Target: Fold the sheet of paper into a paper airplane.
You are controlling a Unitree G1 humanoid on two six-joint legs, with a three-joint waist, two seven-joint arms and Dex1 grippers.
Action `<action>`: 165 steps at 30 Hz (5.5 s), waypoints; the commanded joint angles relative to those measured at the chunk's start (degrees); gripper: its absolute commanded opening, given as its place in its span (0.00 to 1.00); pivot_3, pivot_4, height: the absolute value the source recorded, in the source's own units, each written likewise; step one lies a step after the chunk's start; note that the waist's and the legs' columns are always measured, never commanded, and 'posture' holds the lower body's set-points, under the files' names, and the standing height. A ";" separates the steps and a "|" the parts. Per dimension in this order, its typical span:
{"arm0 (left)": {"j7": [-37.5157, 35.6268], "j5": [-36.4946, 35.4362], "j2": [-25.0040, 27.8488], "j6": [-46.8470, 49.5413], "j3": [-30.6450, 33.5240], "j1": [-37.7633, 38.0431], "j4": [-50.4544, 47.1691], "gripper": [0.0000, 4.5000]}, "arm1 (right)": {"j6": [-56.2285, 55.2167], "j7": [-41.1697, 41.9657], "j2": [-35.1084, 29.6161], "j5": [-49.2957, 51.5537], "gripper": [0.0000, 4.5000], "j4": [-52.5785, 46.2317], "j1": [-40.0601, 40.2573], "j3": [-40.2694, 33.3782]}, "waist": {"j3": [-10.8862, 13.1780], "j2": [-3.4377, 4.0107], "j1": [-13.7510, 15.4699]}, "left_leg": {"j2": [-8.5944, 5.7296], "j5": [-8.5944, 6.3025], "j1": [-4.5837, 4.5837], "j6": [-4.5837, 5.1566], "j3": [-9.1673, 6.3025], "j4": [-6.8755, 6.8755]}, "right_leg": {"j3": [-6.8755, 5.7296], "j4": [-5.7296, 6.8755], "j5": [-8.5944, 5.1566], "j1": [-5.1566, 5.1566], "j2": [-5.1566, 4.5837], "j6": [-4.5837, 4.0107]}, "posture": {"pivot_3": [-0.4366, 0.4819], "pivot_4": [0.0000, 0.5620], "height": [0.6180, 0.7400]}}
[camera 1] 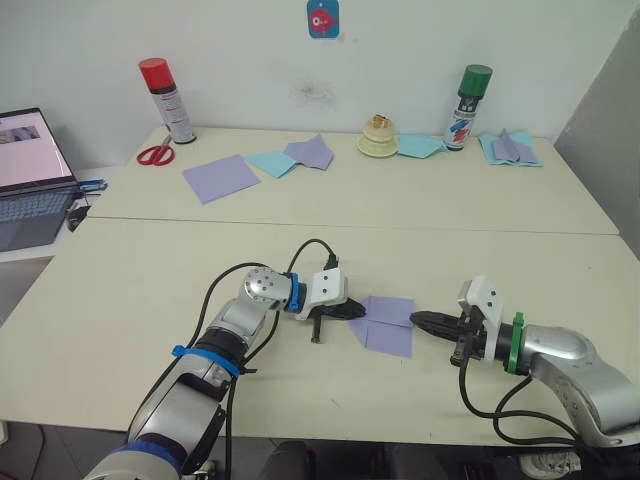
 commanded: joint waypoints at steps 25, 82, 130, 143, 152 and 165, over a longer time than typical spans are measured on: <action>-1.02 1.11 -2.25 6.98 -1.46 1.42 -7.36 0.00 | -3.89 -3.14 3.13 -13.50 0.00 14.80 -4.92 13.82 | 0.06 0.02 0.10 | -0.01 0.01 -0.15 -0.01 -0.07 0.01 | -0.04 -0.07 -0.01 -0.08 -0.02 0.01 | 0.48 0.27 0.81; -0.78 -0.95 6.08 10.68 2.46 9.57 -3.01 0.00 | 7.02 1.81 0.17 3.21 0.69 12.09 -9.82 0.58 | 0.16 0.09 -0.86 | 0.09 0.01 0.59 -0.01 0.08 -0.85 | 0.10 -0.18 -0.08 0.17 0.02 -0.10 | 0.48 0.27 0.81; 0.50 -25.45 24.74 42.16 21.35 16.45 -52.94 0.00 | -93.93 -15.34 4.51 -46.50 0.01 47.39 -26.45 11.59 | 1.98 0.24 -0.85 | 0.06 0.40 -0.69 -0.70 0.25 -0.66 | 0.01 -0.23 -0.08 -0.95 -0.13 -0.13 | 0.48 0.27 0.81; -1.28 -25.08 27.33 41.65 19.39 19.60 -54.93 0.00 | -93.08 -20.05 2.60 -47.96 0.09 44.56 -17.34 17.10 | 1.95 0.19 -0.74 | 0.07 0.43 -0.51 -0.75 0.31 -0.61 | 0.10 -0.02 -0.08 -0.88 -0.11 -0.15 | 0.48 0.27 0.81; -2.43 -25.85 28.50 41.23 18.93 21.28 -56.94 0.00 | -88.69 -13.91 -3.41 -37.11 0.61 32.80 -11.35 19.95 | 1.95 0.19 -0.04 | 0.06 0.42 -0.48 -0.73 0.31 -0.62 | 0.12 0.02 -0.08 -0.86 -0.11 -0.16 | 0.48 0.27 0.81; -0.39 -24.37 27.12 39.33 18.23 19.98 -54.49 0.00 | -57.15 -10.03 -3.63 -17.49 0.08 18.11 -10.59 15.72 | 1.98 0.16 0.02 | 0.13 0.42 -0.38 -0.68 0.26 -0.56 | 0.11 0.14 -0.02 -0.80 0.00 -0.25 | 0.48 0.27 0.81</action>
